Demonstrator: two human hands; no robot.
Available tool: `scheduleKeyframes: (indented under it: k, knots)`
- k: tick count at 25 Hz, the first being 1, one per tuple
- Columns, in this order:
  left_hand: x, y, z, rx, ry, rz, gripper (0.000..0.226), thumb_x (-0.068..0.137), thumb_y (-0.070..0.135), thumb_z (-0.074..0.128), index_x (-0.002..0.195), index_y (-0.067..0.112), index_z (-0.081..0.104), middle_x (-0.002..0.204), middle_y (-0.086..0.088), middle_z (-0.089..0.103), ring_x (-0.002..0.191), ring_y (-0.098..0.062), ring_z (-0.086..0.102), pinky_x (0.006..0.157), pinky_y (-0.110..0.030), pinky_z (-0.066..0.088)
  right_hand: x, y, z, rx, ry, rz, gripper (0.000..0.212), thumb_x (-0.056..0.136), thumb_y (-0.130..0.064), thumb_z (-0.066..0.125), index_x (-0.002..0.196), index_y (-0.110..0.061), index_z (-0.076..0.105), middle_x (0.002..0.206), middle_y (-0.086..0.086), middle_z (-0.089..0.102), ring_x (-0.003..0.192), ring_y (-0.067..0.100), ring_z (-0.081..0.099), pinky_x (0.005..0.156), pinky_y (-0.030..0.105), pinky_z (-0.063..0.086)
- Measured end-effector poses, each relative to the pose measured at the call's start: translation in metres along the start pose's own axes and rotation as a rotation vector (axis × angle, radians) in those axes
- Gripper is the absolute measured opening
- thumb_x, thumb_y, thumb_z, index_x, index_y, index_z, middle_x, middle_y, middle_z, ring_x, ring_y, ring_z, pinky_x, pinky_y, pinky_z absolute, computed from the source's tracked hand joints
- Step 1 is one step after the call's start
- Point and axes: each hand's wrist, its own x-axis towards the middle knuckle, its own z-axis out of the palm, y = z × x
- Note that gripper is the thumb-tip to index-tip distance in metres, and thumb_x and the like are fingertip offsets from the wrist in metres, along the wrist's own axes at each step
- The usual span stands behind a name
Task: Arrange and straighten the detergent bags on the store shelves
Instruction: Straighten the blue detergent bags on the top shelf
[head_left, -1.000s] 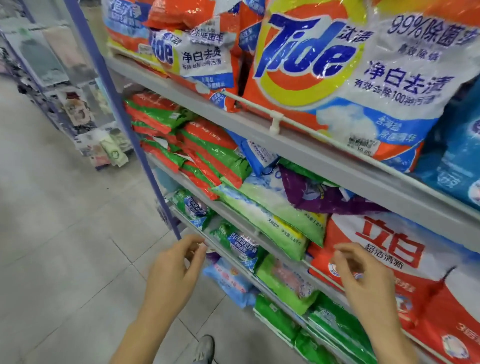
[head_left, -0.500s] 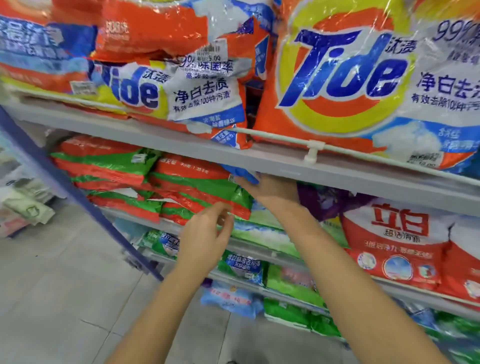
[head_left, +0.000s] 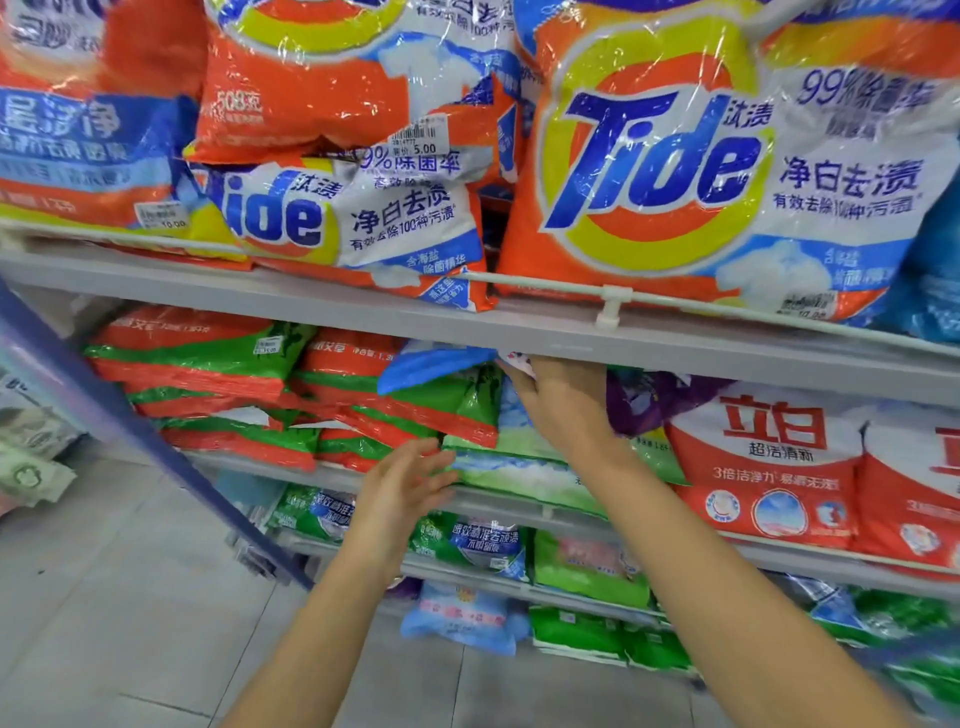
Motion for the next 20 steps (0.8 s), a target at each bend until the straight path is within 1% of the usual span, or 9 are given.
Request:
scheduleKeyframes:
  k: [1,3,5,7,10,12,15,18,20]
  knots:
    - [0.000,-0.001,-0.002,-0.260,-0.052,-0.106,0.043,0.087,0.036,0.057,0.117,0.006,0.055,0.119,-0.017,0.062,0.103,-0.033,0.063,0.087,-0.039,0.052,-0.005,0.006,0.003,0.024,0.154,-0.060,0.034,0.081,-0.039,0.057,0.096,-0.010,0.070,0.083,0.012,0.071,0.073,0.031,0.068,0.061,0.033,0.054]
    - [0.001,-0.001,-0.002,-0.569,-0.148,-0.149,0.078,0.060,0.054,0.075,0.121,0.012,0.053,0.128,-0.018,0.057,0.113,-0.039,0.058,0.094,-0.052,0.047,-0.035,0.009,0.003,0.097,0.219,-0.116,0.033,0.082,-0.033,0.055,0.104,-0.013,0.068,0.096,0.007,0.072,0.084,0.026,0.067,0.064,0.030,0.052]
    - [-0.001,-0.002,0.003,-0.720,-0.263,-0.116,0.098,0.047,0.064,0.076,0.127,0.013,0.052,0.131,-0.018,0.054,0.119,-0.042,0.052,0.099,-0.061,0.037,-0.052,0.012,0.006,0.163,0.142,-0.197,0.037,0.081,-0.031,0.056,0.113,-0.014,0.063,0.113,0.006,0.067,0.100,0.023,0.062,0.078,0.033,0.053]
    - [-0.004,-0.002,0.006,-0.772,-0.345,-0.106,0.099,0.053,0.061,0.074,0.133,0.010,0.048,0.135,-0.021,0.050,0.125,-0.041,0.047,0.106,-0.057,0.033,-0.067,0.022,0.007,0.104,-0.078,-0.280,0.049,0.078,-0.036,0.057,0.124,-0.019,0.052,0.130,0.006,0.057,0.118,0.024,0.052,0.099,0.041,0.042]
    - [-0.012,-0.005,0.010,-0.638,-0.356,-0.091,0.079,0.048,0.036,0.088,0.119,0.009,0.064,0.133,-0.016,0.054,0.116,-0.031,0.057,0.090,-0.043,0.052,-0.089,0.028,-0.008,0.133,-0.341,-0.129,0.067,0.073,-0.055,0.043,0.136,-0.030,0.043,0.151,-0.008,0.026,0.141,0.012,0.015,0.115,0.035,-0.002]
    - [-0.025,-0.010,0.016,-0.527,-0.336,-0.086,0.072,0.041,0.032,0.089,0.106,0.009,0.071,0.122,-0.016,0.062,0.105,-0.028,0.064,0.075,-0.036,0.057,-0.103,0.014,-0.015,0.324,-0.227,0.050,0.063,0.073,-0.055,0.038,0.128,-0.027,0.054,0.141,-0.014,0.035,0.131,0.004,0.025,0.114,0.028,0.011]
    - [-0.052,-0.021,0.026,-0.351,-0.292,-0.023,0.084,0.040,0.028,0.086,0.118,0.009,0.062,0.118,-0.014,0.065,0.103,-0.026,0.065,0.073,-0.032,0.057,-0.109,-0.010,-0.028,0.594,-0.060,0.293,0.057,0.075,-0.061,0.042,0.115,-0.023,0.059,0.123,-0.011,0.050,0.116,0.002,0.044,0.102,0.025,0.035]
    - [-0.078,-0.030,0.041,0.013,-0.256,0.205,0.073,0.054,0.029,0.072,0.125,0.040,0.056,0.134,0.008,0.055,0.120,-0.007,0.054,0.086,-0.022,0.051,-0.108,-0.012,-0.047,0.732,-0.205,0.392,0.039,0.070,-0.063,0.054,0.104,-0.044,0.051,0.112,-0.022,0.053,0.103,-0.015,0.048,0.087,0.005,0.035]
    - [-0.092,-0.038,0.053,0.242,-0.323,0.380,0.068,0.065,0.020,0.063,0.121,0.055,0.048,0.144,0.024,0.031,0.119,0.019,0.040,0.083,-0.007,0.044,-0.109,-0.006,-0.056,0.913,-0.320,0.471,0.046,0.067,-0.062,0.063,0.107,-0.052,0.042,0.111,-0.025,0.056,0.102,-0.014,0.053,0.088,0.012,0.043]
